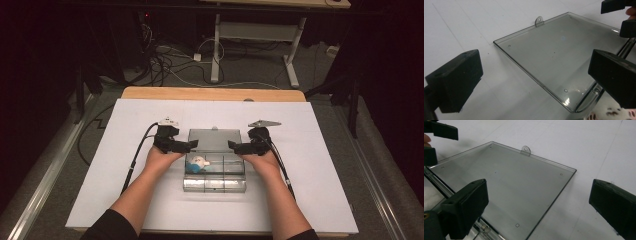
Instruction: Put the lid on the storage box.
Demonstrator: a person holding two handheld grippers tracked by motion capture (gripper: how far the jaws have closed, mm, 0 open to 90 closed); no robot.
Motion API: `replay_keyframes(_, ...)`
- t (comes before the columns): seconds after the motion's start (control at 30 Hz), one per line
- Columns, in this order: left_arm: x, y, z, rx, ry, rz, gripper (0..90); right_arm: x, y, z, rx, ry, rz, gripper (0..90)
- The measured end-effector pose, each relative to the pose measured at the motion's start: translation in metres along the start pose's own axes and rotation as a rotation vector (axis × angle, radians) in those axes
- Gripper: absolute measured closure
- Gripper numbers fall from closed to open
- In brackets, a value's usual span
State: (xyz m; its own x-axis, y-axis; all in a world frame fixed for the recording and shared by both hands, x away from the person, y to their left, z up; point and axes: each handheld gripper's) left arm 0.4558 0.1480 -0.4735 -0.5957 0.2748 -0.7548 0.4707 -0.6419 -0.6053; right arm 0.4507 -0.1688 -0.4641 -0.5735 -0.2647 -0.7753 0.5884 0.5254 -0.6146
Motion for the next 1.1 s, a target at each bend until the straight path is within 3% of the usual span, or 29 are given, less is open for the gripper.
replay_keyframes(0.4,-0.003,0.009,0.007,0.02,0.004,0.0,2.5,-0.002,0.013,-0.002,-0.046,0.034,-0.044,11.6)
replay_keyframes(0.7,0.0,0.013,0.01,0.047,0.006,-0.016,6.0,0.002,0.017,0.003,-0.089,0.108,-0.064,14.8)
replay_keyframes(1.1,0.0,0.014,0.012,0.048,0.008,-0.017,7.7,0.005,0.018,0.008,-0.134,0.185,-0.08,16.0)
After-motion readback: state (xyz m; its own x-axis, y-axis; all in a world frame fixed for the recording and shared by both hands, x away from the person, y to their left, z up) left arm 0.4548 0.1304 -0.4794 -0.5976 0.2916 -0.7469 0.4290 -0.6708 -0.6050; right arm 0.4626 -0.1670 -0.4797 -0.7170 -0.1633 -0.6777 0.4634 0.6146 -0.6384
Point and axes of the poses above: each handheld gripper's, and its own axes: y roughly forward along the jaws, x roughly out of its underside, z roughly to its right, and after that the axes turned 2 degrees about -z, right-handed
